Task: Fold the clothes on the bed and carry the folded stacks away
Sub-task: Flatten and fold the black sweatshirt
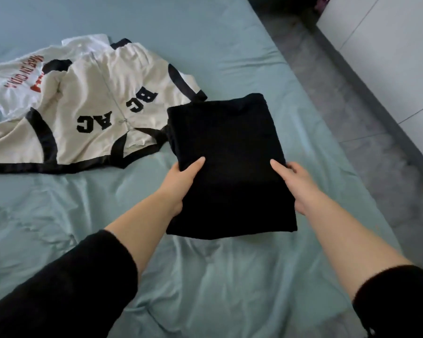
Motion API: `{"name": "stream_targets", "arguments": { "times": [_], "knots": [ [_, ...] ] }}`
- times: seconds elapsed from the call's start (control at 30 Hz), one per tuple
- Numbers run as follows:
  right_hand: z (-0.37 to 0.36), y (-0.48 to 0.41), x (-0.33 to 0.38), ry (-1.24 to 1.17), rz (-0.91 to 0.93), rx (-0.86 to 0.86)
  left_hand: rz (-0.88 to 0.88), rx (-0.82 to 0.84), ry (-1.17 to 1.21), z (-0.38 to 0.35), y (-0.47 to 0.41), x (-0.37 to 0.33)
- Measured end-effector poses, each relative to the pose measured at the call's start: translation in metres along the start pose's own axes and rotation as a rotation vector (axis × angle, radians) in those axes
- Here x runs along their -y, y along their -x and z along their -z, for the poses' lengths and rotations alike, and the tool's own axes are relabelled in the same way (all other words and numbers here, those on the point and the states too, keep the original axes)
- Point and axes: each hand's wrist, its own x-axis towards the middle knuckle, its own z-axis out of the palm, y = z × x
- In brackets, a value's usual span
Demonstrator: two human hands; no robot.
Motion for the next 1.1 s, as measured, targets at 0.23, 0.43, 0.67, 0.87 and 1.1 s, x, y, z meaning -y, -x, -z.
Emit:
{"name": "stream_targets", "arguments": {
  "times": [0.23, 0.43, 0.67, 0.87, 1.1],
  "knots": [
    [0.013, -0.032, -0.109, 0.38, -0.052, -0.105, 0.033, 0.044, -0.422, -0.006, -0.034, 0.09],
    [-0.01, -0.02, -0.095, 0.918, 0.311, -0.384, -0.206, -0.284, -1.048, -0.013, -0.029, 0.095],
    [-0.072, -0.043, -0.104, 1.306, 0.339, 0.018, -0.161, 0.069, -1.582, -0.02, -0.058, 0.127],
    [-0.08, -0.048, -0.104, 1.414, 0.214, 0.032, -0.257, 0.214, -1.397, 0.01, -0.06, 0.124],
    [-0.169, -0.006, -0.102, 1.222, 0.826, 0.231, -0.074, -0.299, -1.35, 0.173, -0.026, 0.12]
  ]
}}
